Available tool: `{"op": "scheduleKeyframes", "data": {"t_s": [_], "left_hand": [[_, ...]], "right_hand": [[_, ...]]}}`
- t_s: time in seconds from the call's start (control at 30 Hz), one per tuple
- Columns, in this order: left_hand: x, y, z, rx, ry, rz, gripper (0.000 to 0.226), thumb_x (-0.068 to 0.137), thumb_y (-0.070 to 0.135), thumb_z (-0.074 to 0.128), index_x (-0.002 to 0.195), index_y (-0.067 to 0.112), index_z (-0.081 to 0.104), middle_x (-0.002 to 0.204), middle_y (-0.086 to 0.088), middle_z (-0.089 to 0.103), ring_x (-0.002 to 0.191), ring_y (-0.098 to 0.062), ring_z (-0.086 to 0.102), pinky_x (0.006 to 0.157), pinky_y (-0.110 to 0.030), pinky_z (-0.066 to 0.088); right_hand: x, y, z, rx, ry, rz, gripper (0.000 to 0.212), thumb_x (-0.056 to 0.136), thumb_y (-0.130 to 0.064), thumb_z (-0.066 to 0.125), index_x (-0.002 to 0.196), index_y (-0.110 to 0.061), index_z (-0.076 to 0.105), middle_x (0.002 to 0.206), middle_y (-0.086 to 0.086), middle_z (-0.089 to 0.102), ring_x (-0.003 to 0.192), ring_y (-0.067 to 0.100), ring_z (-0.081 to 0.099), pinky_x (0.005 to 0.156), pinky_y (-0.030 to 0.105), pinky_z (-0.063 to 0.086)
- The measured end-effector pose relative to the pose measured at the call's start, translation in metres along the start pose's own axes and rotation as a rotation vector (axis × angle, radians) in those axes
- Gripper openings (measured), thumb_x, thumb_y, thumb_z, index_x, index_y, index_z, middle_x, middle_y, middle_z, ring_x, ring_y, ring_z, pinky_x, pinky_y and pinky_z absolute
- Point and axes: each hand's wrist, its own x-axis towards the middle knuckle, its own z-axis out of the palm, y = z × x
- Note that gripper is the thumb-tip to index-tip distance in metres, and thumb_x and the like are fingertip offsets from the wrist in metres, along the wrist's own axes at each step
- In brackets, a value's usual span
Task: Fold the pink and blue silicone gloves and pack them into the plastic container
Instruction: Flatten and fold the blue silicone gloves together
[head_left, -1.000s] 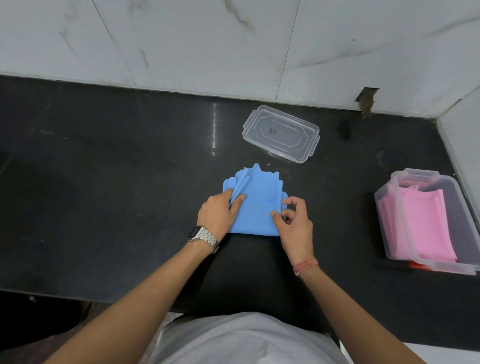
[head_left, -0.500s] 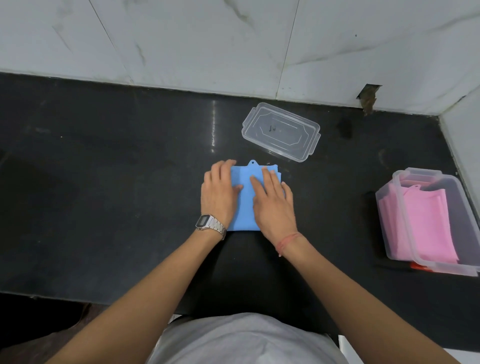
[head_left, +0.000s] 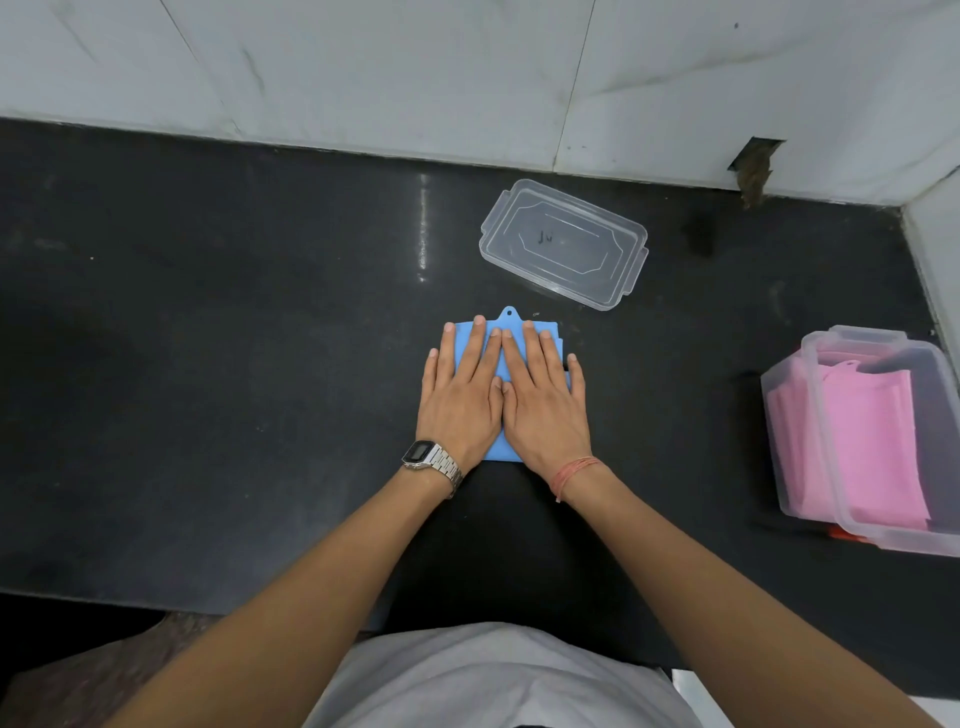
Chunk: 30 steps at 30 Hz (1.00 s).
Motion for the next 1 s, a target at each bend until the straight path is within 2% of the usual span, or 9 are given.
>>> {"op": "scheduleKeyframes", "data": {"t_s": [0.77, 0.9, 1.0], "left_hand": [[0.005, -0.001, -0.001, 0.028, -0.088, -0.015, 0.058, 0.099, 0.034, 0.023, 0.153, 0.023, 0.008, 0.162, 0.004, -0.002, 0.148, -0.027, -0.010, 0.119, -0.046, 0.005], [0.006, -0.001, -0.004, 0.020, -0.106, -0.001, 0.056, 0.099, 0.033, 0.024, 0.153, 0.022, 0.011, 0.162, 0.002, 0.000, 0.148, -0.030, -0.007, 0.119, -0.046, 0.015], [0.007, -0.002, -0.011, -0.131, -0.083, -0.018, 0.052, 0.101, 0.024, 0.035, 0.151, 0.023, 0.022, 0.162, 0.003, 0.004, 0.148, -0.027, -0.002, 0.112, -0.040, 0.033]], "right_hand": [[0.005, 0.001, -0.003, 0.026, -0.063, -0.010, 0.055, 0.104, -0.035, 0.021, 0.155, -0.026, 0.002, 0.164, -0.003, -0.005, 0.150, 0.015, -0.008, 0.120, 0.043, -0.001], [0.006, 0.001, -0.008, 0.066, -0.101, -0.005, 0.055, 0.104, -0.033, 0.022, 0.155, -0.028, 0.003, 0.164, -0.006, -0.006, 0.150, 0.013, -0.008, 0.119, 0.045, -0.004], [0.005, 0.001, -0.015, 0.139, -0.133, 0.004, 0.058, 0.102, -0.028, 0.028, 0.155, -0.028, 0.004, 0.164, -0.007, -0.007, 0.149, 0.012, -0.011, 0.118, 0.049, -0.006]]}}
